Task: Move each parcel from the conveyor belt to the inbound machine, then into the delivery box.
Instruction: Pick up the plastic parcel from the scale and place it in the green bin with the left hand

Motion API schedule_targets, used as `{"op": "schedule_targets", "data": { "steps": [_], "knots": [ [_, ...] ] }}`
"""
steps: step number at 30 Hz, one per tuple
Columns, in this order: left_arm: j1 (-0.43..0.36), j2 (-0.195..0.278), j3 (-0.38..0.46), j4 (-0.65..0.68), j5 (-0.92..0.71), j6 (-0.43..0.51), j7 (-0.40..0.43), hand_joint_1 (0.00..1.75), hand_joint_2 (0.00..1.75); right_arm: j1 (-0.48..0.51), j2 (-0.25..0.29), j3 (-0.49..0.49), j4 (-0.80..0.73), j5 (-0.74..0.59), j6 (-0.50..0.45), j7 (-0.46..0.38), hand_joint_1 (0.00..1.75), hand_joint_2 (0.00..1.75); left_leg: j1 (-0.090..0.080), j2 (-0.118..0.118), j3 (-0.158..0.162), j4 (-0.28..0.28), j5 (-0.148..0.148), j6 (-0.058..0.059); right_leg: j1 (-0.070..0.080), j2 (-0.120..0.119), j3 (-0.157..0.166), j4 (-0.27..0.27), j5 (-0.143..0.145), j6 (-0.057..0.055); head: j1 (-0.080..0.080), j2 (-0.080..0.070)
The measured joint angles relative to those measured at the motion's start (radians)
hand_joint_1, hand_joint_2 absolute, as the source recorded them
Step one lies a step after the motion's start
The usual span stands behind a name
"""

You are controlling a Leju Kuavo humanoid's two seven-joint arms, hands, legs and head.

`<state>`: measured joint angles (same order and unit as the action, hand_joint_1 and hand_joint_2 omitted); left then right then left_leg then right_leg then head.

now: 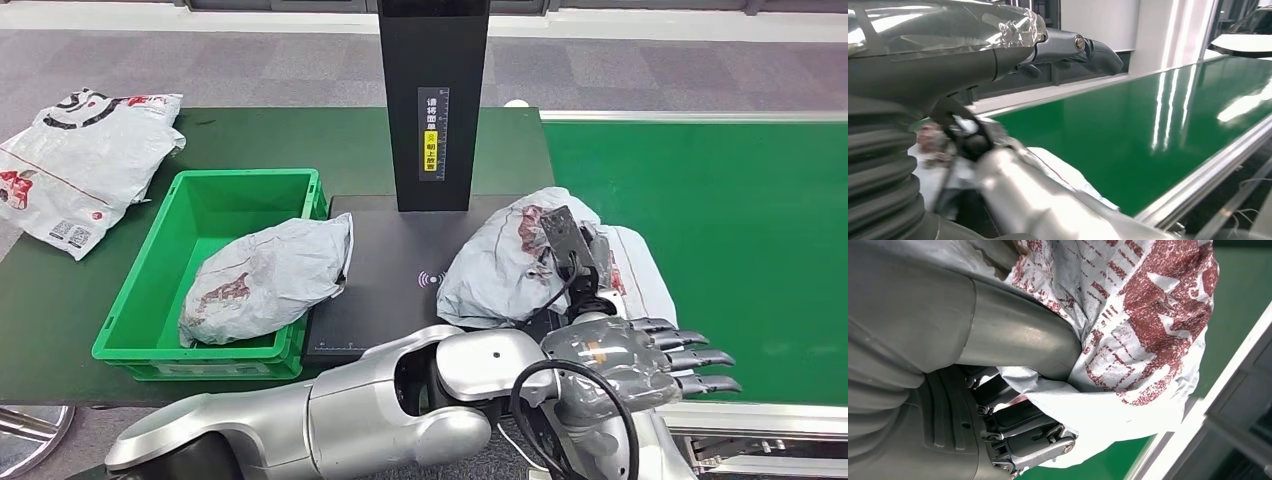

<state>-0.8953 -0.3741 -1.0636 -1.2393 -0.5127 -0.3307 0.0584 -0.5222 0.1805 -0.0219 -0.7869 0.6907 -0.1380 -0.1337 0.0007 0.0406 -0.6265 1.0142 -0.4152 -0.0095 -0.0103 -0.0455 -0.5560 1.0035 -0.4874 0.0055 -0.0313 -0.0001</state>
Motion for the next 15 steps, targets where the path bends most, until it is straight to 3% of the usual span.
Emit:
{"op": "schedule_targets", "data": {
  "steps": [6, 15],
  "knots": [
    [-0.019, -0.008, -0.015, -0.010, 0.041, 0.023, 0.009, 0.00, 1.75, -0.132, 0.048, 0.050, 0.177, 0.014, 0.001, 0.009, 1.75, 1.75, 0.000, -0.001, 0.000, 0.000, 0.001, -0.001, 0.000, -0.001, -0.001, 0.001, 0.000, 0.000, 0.000, 0.000],
    [-0.051, -0.007, -0.016, -0.009, 0.064, 0.028, 0.014, 0.00, 1.75, -0.210, 0.102, 0.089, 0.279, 0.015, 0.031, 0.020, 1.75, 1.75, 0.000, -0.002, -0.001, 0.000, 0.001, -0.001, 0.000, -0.002, -0.002, 0.001, 0.000, 0.000, 0.000, 0.000]
  ]
}}
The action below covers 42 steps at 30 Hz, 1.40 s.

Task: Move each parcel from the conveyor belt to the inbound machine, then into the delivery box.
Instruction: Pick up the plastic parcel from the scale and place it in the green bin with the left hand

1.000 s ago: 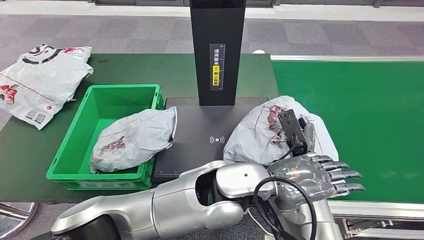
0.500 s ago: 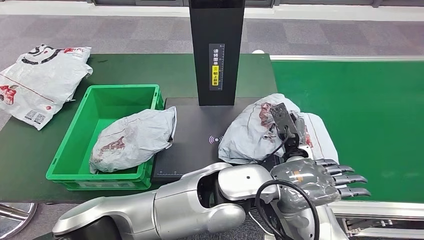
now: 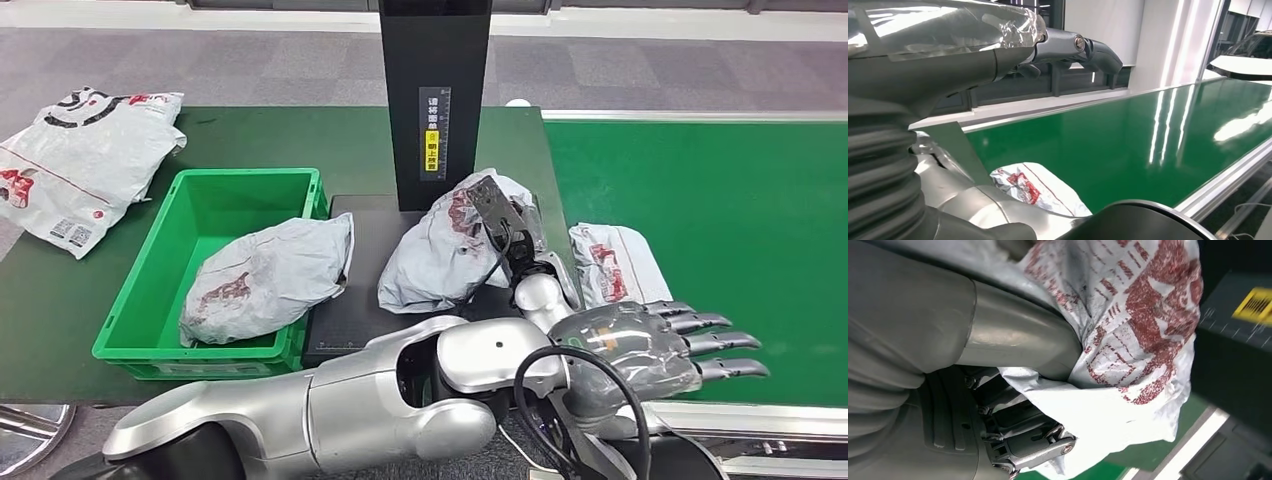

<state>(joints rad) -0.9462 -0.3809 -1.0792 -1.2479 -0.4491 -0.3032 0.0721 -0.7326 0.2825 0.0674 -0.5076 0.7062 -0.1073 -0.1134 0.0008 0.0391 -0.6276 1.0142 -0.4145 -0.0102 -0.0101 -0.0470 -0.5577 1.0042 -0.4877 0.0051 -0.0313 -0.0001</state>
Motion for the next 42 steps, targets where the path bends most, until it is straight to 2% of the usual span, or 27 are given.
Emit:
{"op": "schedule_targets", "data": {
  "steps": [3, 4, 7, 8, 27, 38, 42],
  "knots": [
    [-0.002, 0.001, 0.000, 0.002, 0.002, 0.000, -0.001, 0.00, 1.75, -0.011, 0.010, 0.013, 0.019, 0.003, 0.005, -0.002, 1.75, 1.75, 0.000, 0.000, 0.000, 0.000, 0.000, 0.000, 0.000, 0.000, 0.000, 0.000, 0.000, 0.000, 0.000, 0.000],
    [-0.003, 0.002, 0.000, 0.002, 0.002, 0.000, -0.002, 0.00, 1.75, -0.012, 0.012, 0.016, 0.024, 0.004, 0.005, -0.004, 1.52, 1.75, 0.000, 0.000, 0.000, 0.000, 0.000, 0.000, 0.000, 0.000, 0.000, 0.000, 0.000, 0.000, 0.000, 0.000],
    [-0.003, 0.005, 0.000, 0.004, 0.001, 0.000, -0.011, 0.00, 1.75, -0.016, 0.017, 0.022, 0.036, 0.002, 0.006, -0.009, 0.21, 1.75, 0.000, 0.000, 0.000, 0.000, 0.000, 0.000, 0.000, 0.000, 0.000, 0.000, 0.000, 0.000, 0.000, 0.000],
    [-0.003, 0.005, 0.000, 0.004, 0.000, 0.001, -0.015, 0.00, 1.75, -0.017, 0.019, 0.023, 0.040, 0.000, 0.007, -0.009, 0.00, 1.75, 0.000, 0.000, 0.000, 0.000, 0.000, 0.000, 0.000, 0.000, 0.000, 0.000, 0.000, 0.000, 0.000, 0.000],
    [0.002, 0.009, 0.015, 0.006, -0.038, -0.023, -0.028, 0.00, 1.75, -0.031, 0.027, 0.041, 0.092, -0.057, 0.022, -0.033, 0.00, 1.75, 0.000, 0.000, 0.000, 0.000, 0.000, 0.000, 0.000, 0.000, 0.000, 0.000, 0.000, 0.000, 0.000, 0.000],
    [0.016, 0.020, 0.047, 0.011, -0.044, -0.022, -0.025, 0.00, 1.75, 0.013, 0.018, 0.064, 0.068, -0.097, 0.041, -0.060, 0.00, 1.75, 0.000, 0.000, 0.000, 0.000, 0.000, 0.000, 0.000, 0.000, 0.000, 0.000, 0.000, 0.000, 0.000, 0.000],
    [0.019, 0.022, 0.079, 0.026, -0.033, 0.007, -0.006, 0.00, 1.75, 0.028, 0.015, 0.074, 0.053, -0.099, 0.044, -0.058, 0.00, 1.75, 0.000, 0.000, 0.000, 0.000, 0.000, 0.000, 0.000, 0.000, 0.000, 0.000, 0.000, 0.000, 0.000, 0.000]
  ]
}}
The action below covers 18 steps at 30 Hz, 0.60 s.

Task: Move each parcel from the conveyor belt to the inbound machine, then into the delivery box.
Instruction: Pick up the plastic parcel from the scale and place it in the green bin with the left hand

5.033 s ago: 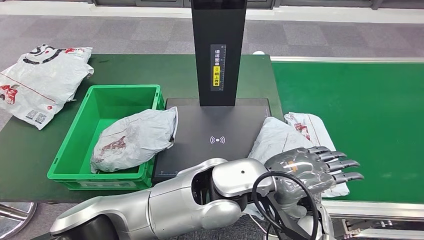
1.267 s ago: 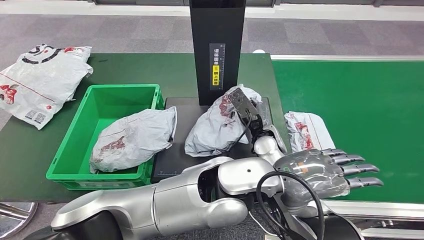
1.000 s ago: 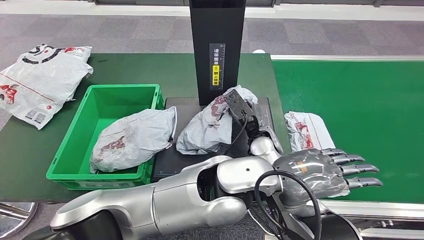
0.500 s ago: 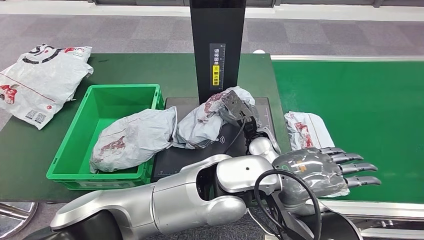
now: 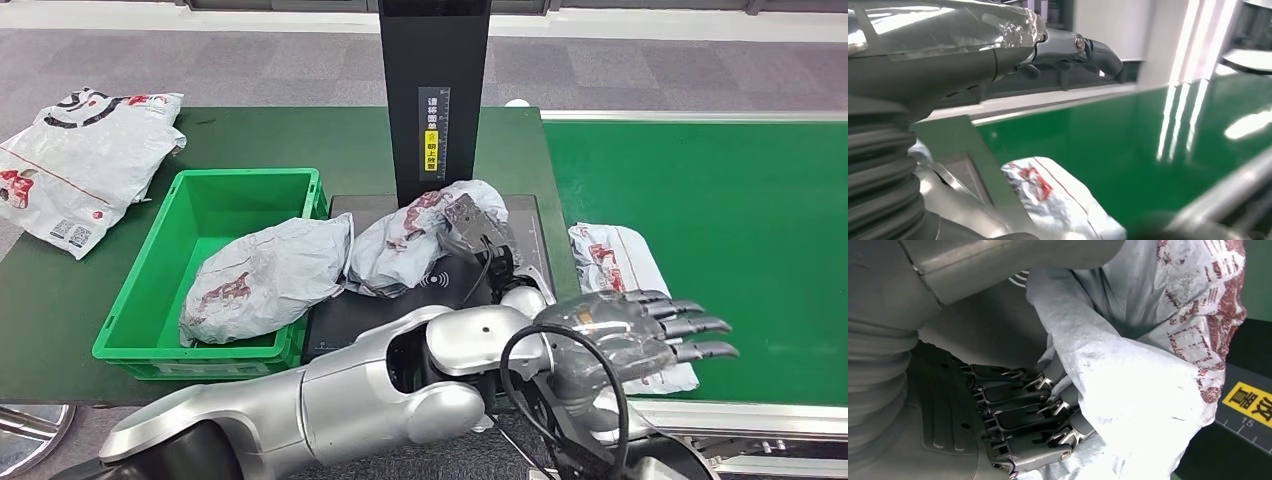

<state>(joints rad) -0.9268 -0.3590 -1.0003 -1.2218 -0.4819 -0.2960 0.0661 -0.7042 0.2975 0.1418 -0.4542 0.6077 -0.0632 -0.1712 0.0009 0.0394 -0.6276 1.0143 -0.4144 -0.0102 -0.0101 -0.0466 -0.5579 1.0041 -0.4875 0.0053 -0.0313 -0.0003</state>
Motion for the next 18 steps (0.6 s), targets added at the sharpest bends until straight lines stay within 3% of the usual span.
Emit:
{"op": "schedule_targets", "data": {
  "steps": [6, 12, 18],
  "knots": [
    [-0.008, 0.001, 0.097, 0.052, 0.028, 0.051, -0.003, 0.00, 1.75, 0.039, -0.006, 0.015, -0.030, -0.004, 0.000, 0.005, 0.00, 1.75, 0.000, 0.000, 0.000, 0.000, 0.001, -0.001, 0.000, 0.000, 0.000, 0.000, 0.000, 0.000, 0.000, 0.000],
    [-0.063, 0.001, 0.194, 0.164, 0.146, 0.241, -0.036, 0.00, 1.75, 0.096, -0.011, 0.018, -0.062, -0.015, -0.004, 0.015, 0.00, 1.75, 0.000, 0.000, 0.000, 0.000, 0.001, -0.001, 0.000, 0.000, 0.000, 0.000, 0.000, 0.000, 0.000, 0.000],
    [-0.098, 0.002, 0.310, 0.222, 0.125, 0.260, -0.052, 0.00, 1.75, 0.150, -0.027, 0.018, -0.087, -0.034, -0.007, 0.006, 0.00, 1.75, 0.000, 0.000, 0.000, 0.000, 0.001, 0.000, 0.000, 0.000, 0.000, 0.000, 0.000, 0.000, 0.000, 0.000]
  ]
}}
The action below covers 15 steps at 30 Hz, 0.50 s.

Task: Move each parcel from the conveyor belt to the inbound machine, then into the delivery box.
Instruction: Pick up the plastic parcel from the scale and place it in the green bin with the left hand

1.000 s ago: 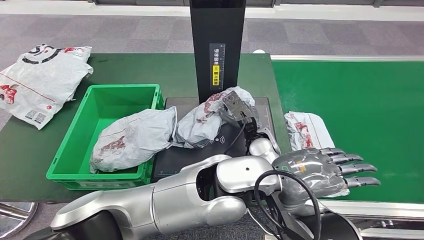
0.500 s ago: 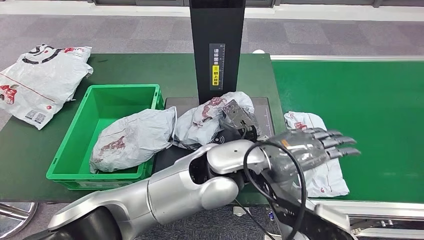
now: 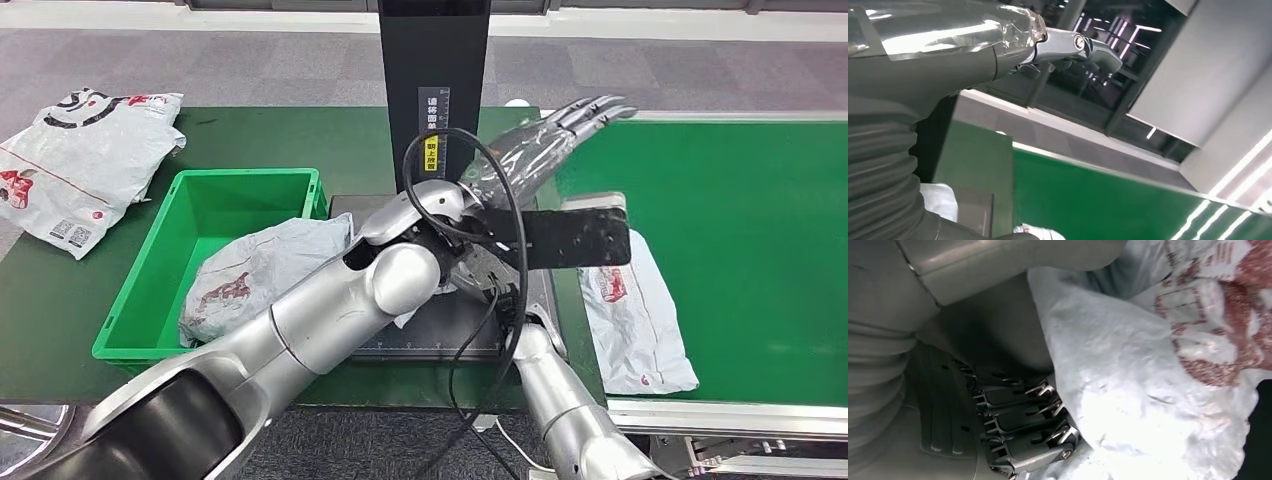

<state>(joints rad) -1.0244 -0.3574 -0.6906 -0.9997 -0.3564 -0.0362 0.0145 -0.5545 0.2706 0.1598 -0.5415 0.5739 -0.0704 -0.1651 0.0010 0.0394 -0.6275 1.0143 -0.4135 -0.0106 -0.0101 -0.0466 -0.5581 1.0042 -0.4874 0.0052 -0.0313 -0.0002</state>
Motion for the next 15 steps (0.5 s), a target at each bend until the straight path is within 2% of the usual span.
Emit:
{"op": "schedule_targets", "data": {
  "steps": [7, 15],
  "knots": [
    [-0.018, 0.000, 0.015, 0.028, 0.006, 0.044, 0.013, 0.00, 1.75, 0.030, -0.024, 0.000, -0.020, -0.010, -0.012, -0.005, 0.00, 1.75, 0.000, 0.000, 0.000, 0.000, 0.000, 0.000, 0.000, 0.000, 0.000, 0.000, 0.000, 0.000, 0.000, 0.000],
    [-0.030, 0.000, 0.015, 0.141, -0.265, 0.161, 0.067, 0.00, 1.75, 0.123, -0.039, 0.000, -0.146, -0.035, 0.046, 0.003, 0.00, 1.75, 0.000, 0.000, 0.000, 0.000, 0.000, 0.000, 0.000, 0.000, 0.000, 0.000, 0.000, 0.000, 0.000, 0.000]
  ]
}}
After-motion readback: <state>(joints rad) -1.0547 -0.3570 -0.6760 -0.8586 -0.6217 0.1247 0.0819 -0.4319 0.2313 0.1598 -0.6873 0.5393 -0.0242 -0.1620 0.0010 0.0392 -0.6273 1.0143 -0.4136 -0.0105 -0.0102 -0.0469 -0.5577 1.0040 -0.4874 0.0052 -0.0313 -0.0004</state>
